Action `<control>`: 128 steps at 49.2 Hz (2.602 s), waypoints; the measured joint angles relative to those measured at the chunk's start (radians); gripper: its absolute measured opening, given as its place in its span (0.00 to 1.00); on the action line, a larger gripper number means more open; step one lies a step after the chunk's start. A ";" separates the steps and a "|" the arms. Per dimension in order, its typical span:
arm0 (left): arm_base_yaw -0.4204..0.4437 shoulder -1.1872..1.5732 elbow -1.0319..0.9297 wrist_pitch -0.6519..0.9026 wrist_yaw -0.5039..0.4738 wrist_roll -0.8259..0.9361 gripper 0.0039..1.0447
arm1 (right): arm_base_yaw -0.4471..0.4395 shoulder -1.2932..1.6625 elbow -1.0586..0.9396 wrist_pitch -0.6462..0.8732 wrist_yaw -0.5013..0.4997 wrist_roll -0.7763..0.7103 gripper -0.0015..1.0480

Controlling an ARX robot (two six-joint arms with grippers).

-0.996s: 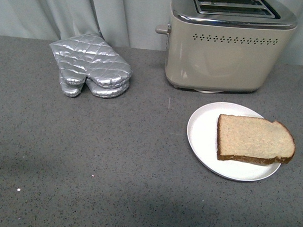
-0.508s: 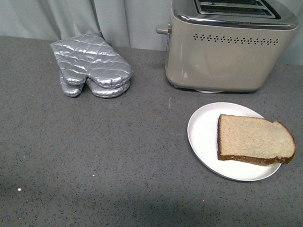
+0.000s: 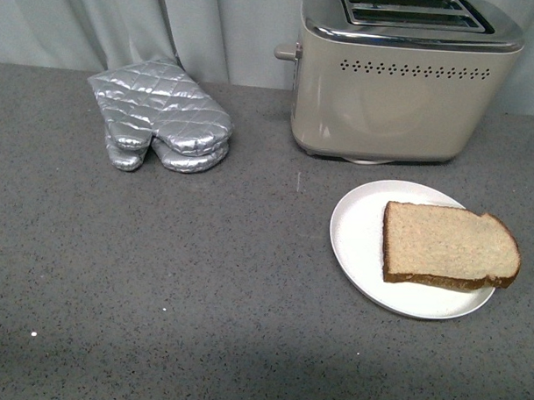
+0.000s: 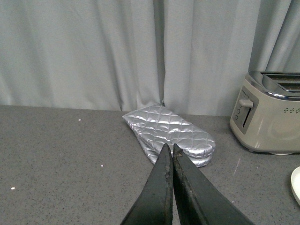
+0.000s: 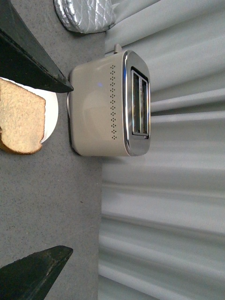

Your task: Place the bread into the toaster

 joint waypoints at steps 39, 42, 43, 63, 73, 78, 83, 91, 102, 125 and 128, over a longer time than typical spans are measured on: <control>0.000 -0.321 0.000 -0.328 0.002 0.000 0.03 | 0.000 0.000 0.000 0.000 0.000 0.000 0.91; 0.000 -0.321 0.000 -0.328 0.002 0.000 0.03 | 0.000 0.000 0.000 0.000 0.000 0.000 0.91; 0.000 -0.321 0.000 -0.328 0.002 0.000 0.03 | 0.000 0.000 0.000 0.000 0.000 0.000 0.91; 0.000 -0.323 0.000 -0.328 0.002 0.000 0.41 | -0.024 0.333 0.065 0.011 0.082 -0.135 0.91; 0.000 -0.323 0.000 -0.328 0.002 0.000 0.72 | -0.106 0.866 0.196 0.257 -0.034 -0.070 0.91; 0.000 -0.323 0.000 -0.328 0.002 0.000 0.91 | -0.127 1.177 0.304 0.315 -0.108 -0.038 0.91; 0.000 -0.323 0.000 -0.328 0.002 0.002 0.94 | -0.132 1.358 0.374 0.319 -0.160 -0.019 0.91; 0.000 -0.323 0.000 -0.328 0.002 0.002 0.94 | -0.143 1.577 0.497 0.277 -0.208 0.032 0.91; 0.000 -0.323 0.000 -0.328 0.002 0.003 0.94 | -0.136 1.825 0.661 0.190 -0.262 0.115 0.91; 0.000 -0.323 0.000 -0.328 0.002 0.002 0.94 | -0.076 2.033 0.814 0.153 -0.295 0.271 0.63; 0.000 -0.323 0.000 -0.328 0.002 0.003 0.94 | -0.073 2.034 0.822 0.145 -0.295 0.276 0.55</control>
